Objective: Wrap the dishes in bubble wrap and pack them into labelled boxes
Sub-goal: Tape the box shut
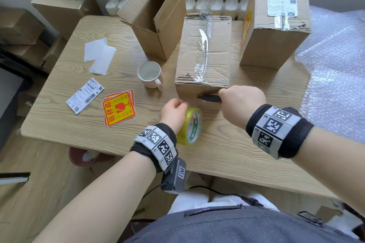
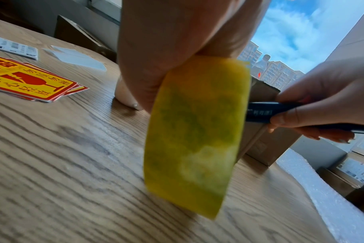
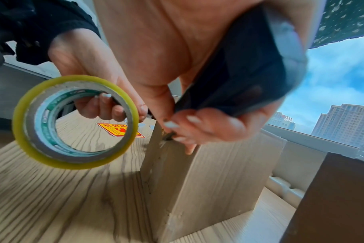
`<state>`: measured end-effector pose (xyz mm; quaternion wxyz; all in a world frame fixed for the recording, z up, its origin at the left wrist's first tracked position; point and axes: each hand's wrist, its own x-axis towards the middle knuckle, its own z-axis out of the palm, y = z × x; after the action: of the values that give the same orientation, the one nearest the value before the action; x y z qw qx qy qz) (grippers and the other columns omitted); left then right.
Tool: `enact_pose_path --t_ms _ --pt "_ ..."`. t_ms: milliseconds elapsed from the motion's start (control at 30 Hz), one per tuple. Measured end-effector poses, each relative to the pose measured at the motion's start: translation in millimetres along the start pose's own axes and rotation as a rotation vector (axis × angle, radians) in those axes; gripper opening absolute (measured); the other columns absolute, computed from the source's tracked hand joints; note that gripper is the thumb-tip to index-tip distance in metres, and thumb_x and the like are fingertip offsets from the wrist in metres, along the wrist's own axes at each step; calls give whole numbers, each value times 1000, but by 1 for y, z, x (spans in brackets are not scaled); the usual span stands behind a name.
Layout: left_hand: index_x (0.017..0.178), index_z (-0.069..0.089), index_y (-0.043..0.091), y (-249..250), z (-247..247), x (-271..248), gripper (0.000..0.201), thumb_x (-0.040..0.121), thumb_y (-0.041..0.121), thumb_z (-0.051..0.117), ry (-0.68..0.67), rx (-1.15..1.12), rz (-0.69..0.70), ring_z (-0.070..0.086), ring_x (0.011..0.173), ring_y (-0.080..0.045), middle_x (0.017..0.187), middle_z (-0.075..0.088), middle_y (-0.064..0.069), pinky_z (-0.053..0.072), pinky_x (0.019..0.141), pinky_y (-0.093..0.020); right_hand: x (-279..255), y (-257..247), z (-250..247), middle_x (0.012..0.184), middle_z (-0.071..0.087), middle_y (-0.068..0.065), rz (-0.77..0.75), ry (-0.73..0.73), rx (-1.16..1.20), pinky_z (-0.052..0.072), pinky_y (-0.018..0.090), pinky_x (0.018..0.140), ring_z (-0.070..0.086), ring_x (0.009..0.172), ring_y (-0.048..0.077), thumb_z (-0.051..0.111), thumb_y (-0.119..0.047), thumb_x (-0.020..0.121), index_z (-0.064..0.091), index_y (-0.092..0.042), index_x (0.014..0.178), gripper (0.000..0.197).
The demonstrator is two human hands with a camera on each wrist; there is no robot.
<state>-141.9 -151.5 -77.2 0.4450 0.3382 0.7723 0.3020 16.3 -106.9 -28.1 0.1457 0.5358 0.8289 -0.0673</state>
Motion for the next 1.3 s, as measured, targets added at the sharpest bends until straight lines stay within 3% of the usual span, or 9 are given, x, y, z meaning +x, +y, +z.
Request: enact_pose_path --t_ms 100,333,467,567,767,933,1133,1233,1300 --pt "78 62 23 -7 -7 -1 15 90 20 54 -4 7 -17 63 97 -29 92 67 -6 50 91 -41 2 3 0 66 40 -5 -12 -16 14 36 28 59 50 69 25 43 -16 93 60 -18 98 18" --pt "97 66 12 -16 -11 0 17 93 20 52 2 58 -25 59 97 -24 95 64 -3 47 90 -34 -4 6 21 84 45 2 -72 83 -12 30 30 58 56 82 28 45 -16 94 55 -15 103 13" --pt "98 67 10 -20 -13 1 19 93 19 52 14 77 -30 56 92 -21 92 63 -2 44 84 -30 -13 12 48 107 52 5 -143 -52 -126 33 32 76 54 101 27 46 -27 96 52 -15 116 24" --pt "91 65 15 -23 -13 0 14 92 19 52 8 47 -54 60 96 -25 94 65 -3 48 90 -35 -15 10 67 110 48 6 -104 -113 -43 27 31 73 51 104 27 45 -28 96 45 -15 125 33" --pt "82 64 21 -23 -9 -1 13 86 31 57 -46 -1 -68 64 96 -32 95 70 -14 49 92 -47 -2 0 90 117 46 11 -84 -190 70 33 33 73 49 106 30 45 -3 90 41 -8 131 42" --pt "92 65 14 -15 -6 -2 15 94 24 53 -66 27 -32 60 96 -26 96 66 -8 49 91 -38 1 7 94 119 47 8 -99 -197 140 39 32 80 44 113 27 51 -9 89 46 -11 127 38" --pt "103 66 8 -16 -8 5 21 94 23 53 -47 35 -22 59 101 -26 100 65 -8 48 94 -38 2 -11 45 107 66 11 -194 286 799 48 34 88 61 100 26 55 -8 90 68 -7 111 24" --pt "104 66 7 -16 -8 7 22 94 22 53 -51 16 -22 60 101 -25 101 65 -9 47 95 -39 14 -24 32 114 67 2 -112 194 1059 42 23 98 59 108 14 54 -8 91 67 -10 115 27" --pt "100 66 9 -14 -10 6 19 93 22 54 -51 3 -21 60 99 -26 99 66 -9 48 94 -39 24 -26 36 111 68 1 7 84 1251 45 35 101 60 109 16 53 -9 92 68 -10 113 26"
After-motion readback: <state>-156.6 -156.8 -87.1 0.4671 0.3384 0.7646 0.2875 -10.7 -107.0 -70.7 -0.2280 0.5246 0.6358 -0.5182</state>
